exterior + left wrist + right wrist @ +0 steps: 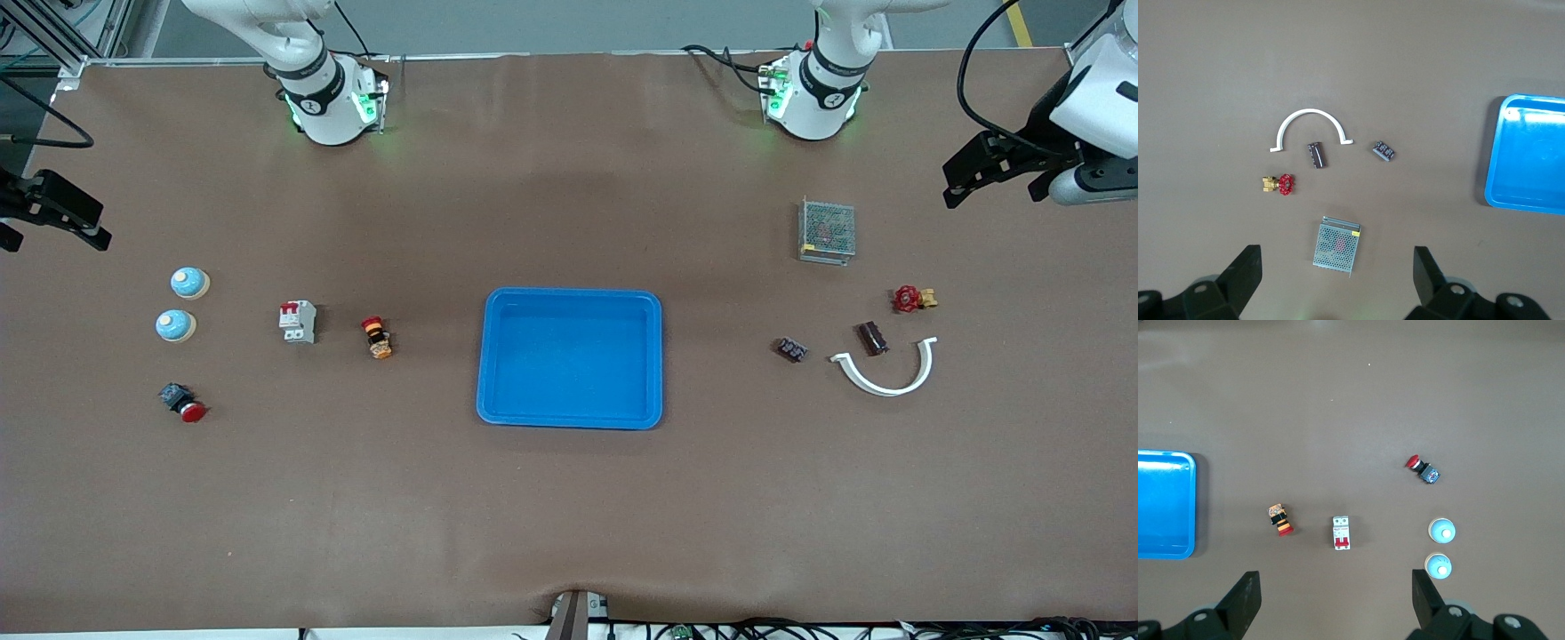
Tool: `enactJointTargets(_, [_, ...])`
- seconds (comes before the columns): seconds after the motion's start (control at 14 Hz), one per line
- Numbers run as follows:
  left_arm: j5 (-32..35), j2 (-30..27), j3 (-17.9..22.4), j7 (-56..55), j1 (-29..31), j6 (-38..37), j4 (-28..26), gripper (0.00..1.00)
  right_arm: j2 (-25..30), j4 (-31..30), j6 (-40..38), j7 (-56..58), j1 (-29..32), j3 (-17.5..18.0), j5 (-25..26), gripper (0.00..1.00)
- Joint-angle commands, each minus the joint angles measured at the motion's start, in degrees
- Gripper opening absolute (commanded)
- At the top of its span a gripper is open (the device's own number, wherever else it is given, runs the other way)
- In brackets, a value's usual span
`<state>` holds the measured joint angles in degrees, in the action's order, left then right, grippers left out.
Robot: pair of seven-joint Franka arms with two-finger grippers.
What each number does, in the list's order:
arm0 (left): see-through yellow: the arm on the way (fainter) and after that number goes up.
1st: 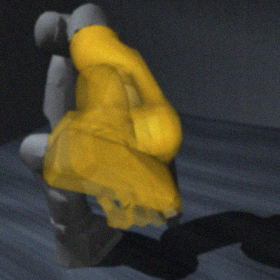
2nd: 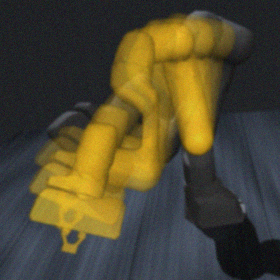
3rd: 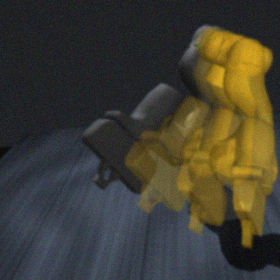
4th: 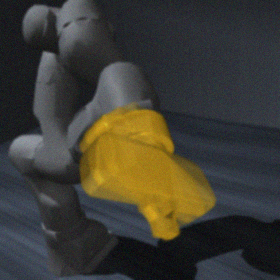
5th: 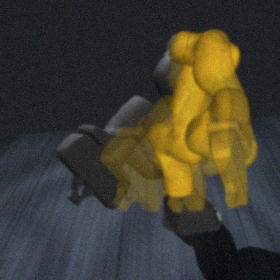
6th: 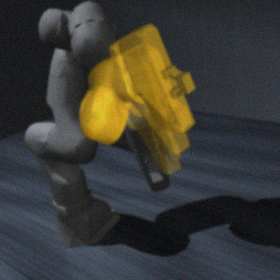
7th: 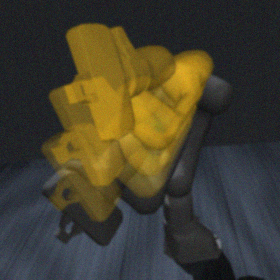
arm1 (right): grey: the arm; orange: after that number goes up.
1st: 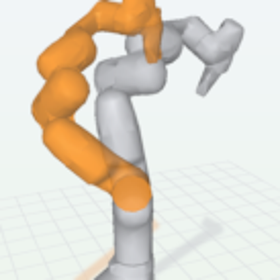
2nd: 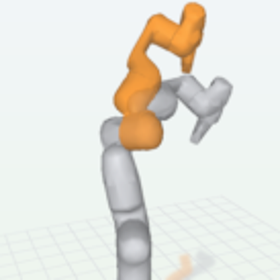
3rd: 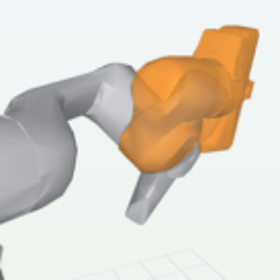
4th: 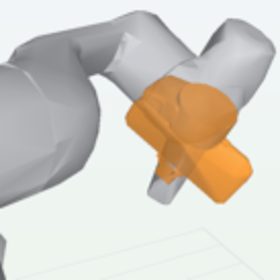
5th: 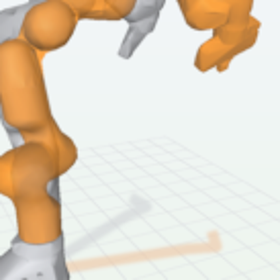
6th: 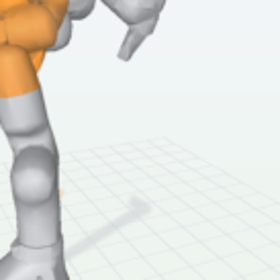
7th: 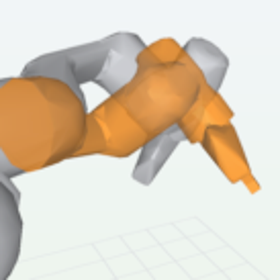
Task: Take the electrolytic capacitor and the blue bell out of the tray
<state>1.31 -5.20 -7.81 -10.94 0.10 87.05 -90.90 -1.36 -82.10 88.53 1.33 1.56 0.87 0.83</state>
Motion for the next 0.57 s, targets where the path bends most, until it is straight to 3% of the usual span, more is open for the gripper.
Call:
enactJointTargets(0.0, [-1.0, -1.4, 0.2, 1.3, 0.4, 0.8, -1.2, 1.0, 1.4, -1.0, -0.2, -0.7, 0.1, 0.1, -0.7, 1.0])
enactJointTargets(0.5, [-1.0, -1.9, 0.6, 1.3, 0.5, 0.5, -0.8, 1.0, 1.5, -1.2, -1.2, -0.9, 0.0, 0.3, -0.7, 1.0])
